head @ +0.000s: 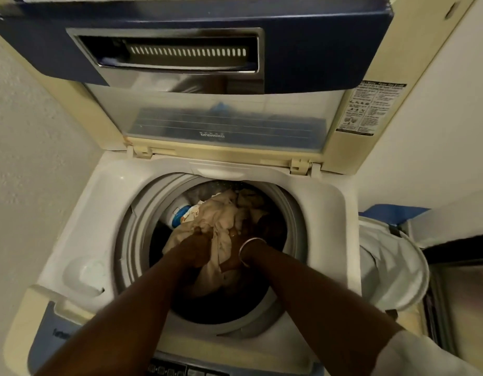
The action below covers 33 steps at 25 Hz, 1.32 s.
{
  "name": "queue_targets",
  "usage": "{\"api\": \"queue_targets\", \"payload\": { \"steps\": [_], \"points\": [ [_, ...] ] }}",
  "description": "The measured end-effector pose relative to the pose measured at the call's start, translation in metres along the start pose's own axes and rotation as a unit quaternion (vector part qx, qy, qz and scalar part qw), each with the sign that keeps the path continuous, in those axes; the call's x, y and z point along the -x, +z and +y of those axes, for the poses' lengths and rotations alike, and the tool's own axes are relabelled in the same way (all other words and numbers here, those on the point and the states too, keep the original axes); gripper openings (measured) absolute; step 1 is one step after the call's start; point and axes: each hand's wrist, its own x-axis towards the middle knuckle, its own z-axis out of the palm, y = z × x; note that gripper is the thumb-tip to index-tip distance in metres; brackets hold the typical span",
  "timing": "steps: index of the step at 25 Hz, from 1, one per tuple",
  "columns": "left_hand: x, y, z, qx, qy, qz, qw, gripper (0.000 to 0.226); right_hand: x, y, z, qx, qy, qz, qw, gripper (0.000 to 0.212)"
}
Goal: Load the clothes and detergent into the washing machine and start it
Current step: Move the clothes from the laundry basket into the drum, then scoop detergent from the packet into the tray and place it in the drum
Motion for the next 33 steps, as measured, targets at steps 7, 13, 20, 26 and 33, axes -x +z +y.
{"api": "queue_targets", "payload": {
  "steps": [7, 13, 20, 26, 33],
  "points": [
    [0.055, -0.053, 0.023, 0.049, 0.016, 0.066, 0.997, 0.039, 0.078, -0.03, -0.015, 0.063, -0.042, 0.076, 0.994, 0.104],
    [0.11, -0.082, 0.134, 0.211, 0.01, 0.354, 0.911, 0.017, 0.172, -0.05, -0.016, 0.021, -0.085, 0.297, 0.951, 0.031],
    [0.148, -0.08, 0.225, 0.31, 0.169, 0.421, 0.836, 0.019, 0.245, -0.068, 0.041, -0.04, -0.038, 0.468, 0.882, 0.023],
    [0.171, -0.05, 0.281, 0.146, 0.292, 0.349, 0.879, 0.026, 0.306, -0.037, 0.114, -0.124, 0.047, 0.614, 0.778, 0.022],
    [0.196, -0.008, 0.337, -0.153, 0.316, 0.244, 0.904, 0.052, 0.347, 0.03, 0.156, -0.121, 0.212, 0.464, 0.851, 0.061]
  ]
}}
